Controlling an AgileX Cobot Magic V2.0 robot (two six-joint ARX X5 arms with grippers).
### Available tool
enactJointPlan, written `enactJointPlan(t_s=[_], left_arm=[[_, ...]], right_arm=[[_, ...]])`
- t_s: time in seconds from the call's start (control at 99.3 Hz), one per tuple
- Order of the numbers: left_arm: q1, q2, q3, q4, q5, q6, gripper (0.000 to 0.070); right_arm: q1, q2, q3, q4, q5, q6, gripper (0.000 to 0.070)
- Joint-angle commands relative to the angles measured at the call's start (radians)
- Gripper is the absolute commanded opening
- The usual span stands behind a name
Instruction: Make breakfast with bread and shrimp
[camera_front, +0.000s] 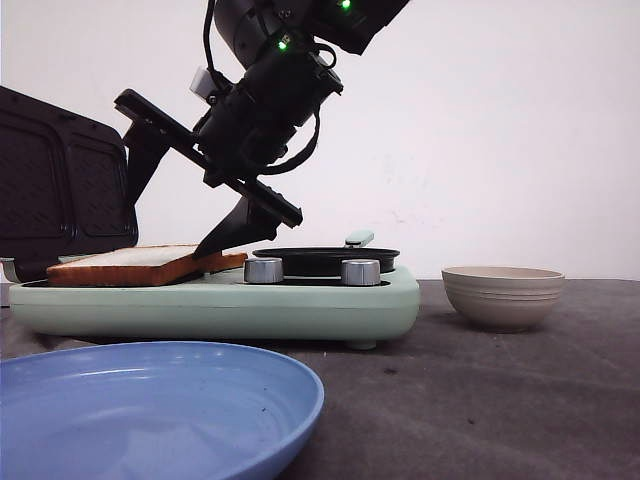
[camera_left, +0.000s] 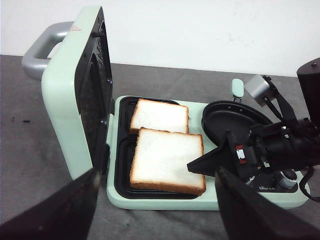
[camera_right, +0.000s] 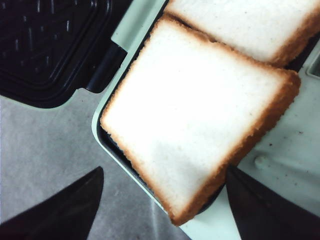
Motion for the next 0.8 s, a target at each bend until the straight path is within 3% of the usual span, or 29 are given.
enactJointPlan(t_s=[0.0,0.242,0.373,0.785], left_arm=[[-0.001,0.001,0.007,0.011,-0.002,0.005,0.0383],[-0.001,0.001,0.007,0.011,-0.003,0.006,0.0383],[-0.001,0.001,0.007,0.011,-0.003,0.006,0.0383],[-0.002,0.001,0.007,0.01,-0.003,0.006,0.0383]], right_arm=[[0.012,0.013,0.028,0.004,-0.003,-0.028,0.0485],[-0.01,-0.076,0.028,-0.038,0.006,-0.119,0.0485],[-0.032,-0.15,0.028,-0.085,0.052,-0.182,0.0483],[-0.063,-0.416,0.027,-0.365,0.172,-0.421,0.0477]])
